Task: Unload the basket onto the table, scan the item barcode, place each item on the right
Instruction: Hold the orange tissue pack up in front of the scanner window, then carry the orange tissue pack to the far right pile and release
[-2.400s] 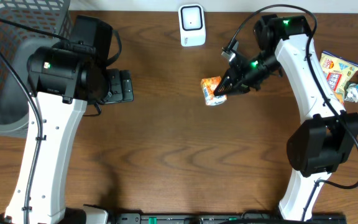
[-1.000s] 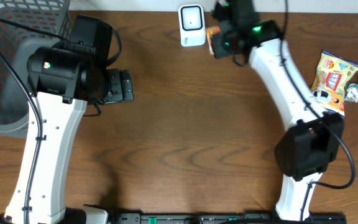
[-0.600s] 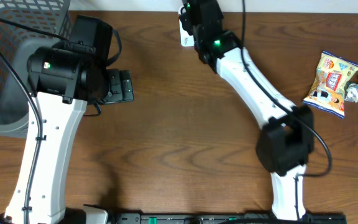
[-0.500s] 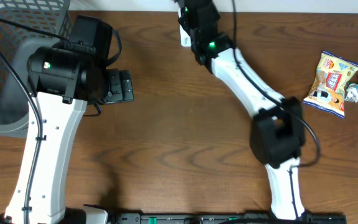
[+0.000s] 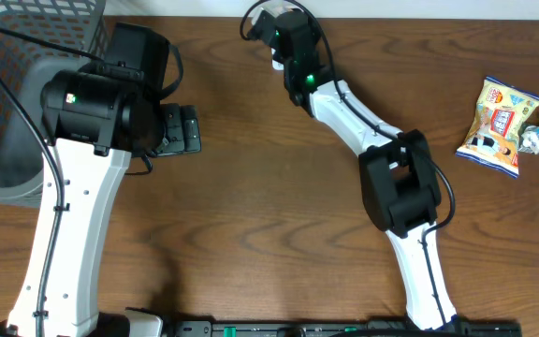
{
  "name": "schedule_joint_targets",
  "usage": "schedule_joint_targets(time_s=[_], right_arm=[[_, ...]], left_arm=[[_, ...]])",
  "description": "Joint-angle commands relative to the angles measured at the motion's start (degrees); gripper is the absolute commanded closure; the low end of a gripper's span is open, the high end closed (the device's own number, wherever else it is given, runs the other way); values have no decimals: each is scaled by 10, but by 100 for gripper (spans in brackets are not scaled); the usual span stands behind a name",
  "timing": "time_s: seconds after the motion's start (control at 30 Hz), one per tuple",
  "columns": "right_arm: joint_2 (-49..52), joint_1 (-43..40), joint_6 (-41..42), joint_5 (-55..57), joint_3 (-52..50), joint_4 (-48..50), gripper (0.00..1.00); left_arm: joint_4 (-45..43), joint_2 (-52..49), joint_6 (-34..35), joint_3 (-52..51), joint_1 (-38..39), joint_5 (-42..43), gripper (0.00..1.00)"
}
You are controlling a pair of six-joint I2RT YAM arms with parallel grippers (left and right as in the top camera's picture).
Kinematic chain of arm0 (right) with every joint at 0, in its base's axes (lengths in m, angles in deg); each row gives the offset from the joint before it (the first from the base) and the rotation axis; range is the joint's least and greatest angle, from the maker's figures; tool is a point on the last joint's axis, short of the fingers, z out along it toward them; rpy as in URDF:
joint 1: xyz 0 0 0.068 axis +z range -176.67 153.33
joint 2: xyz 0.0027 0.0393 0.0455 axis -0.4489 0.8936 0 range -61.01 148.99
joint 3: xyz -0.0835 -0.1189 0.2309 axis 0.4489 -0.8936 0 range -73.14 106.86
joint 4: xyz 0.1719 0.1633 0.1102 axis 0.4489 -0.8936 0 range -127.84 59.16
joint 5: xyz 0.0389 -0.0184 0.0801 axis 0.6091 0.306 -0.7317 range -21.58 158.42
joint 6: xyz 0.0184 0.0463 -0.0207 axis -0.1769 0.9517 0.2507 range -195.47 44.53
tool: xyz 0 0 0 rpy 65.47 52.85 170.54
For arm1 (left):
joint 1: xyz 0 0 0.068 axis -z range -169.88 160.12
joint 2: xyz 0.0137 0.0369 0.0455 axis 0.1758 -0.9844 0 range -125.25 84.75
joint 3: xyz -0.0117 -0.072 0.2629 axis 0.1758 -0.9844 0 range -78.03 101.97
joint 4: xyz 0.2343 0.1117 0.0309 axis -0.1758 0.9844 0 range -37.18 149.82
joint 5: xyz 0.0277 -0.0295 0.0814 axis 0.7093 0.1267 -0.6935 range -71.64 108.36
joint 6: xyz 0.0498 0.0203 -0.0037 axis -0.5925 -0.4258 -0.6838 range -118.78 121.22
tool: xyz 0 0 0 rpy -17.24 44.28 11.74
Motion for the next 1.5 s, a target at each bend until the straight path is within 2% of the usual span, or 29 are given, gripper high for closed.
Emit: schedule_joint_targets(time_s=[0.0,0.2,0.63,0.87,1.13,1.27,1.47], right_arm=[[-4,-20,-15,-17,6,-31,99],[-4,-31,70,-36,8,-28,99],[-21,-14,58,-39,16,3,99],[-23,-7,56,-72,16,-29,99],[-27,-10,57,-38,16,-29,99],[-47,-22,90,-31,16,-34,99],[-117,-49,201,-26,16,-103,99]], left_arm=[[3,0,3,-2,0,-3,2],[3,0,3,-2,0,-3,2],[3,0,3,-2,0,-3,2],[3,0,3,-2,0,-3,2],[3,0,3,-2,0,-3,2],[3,0,3,-2,0,-3,2],[3,0,3,-2,0,-3,2]])
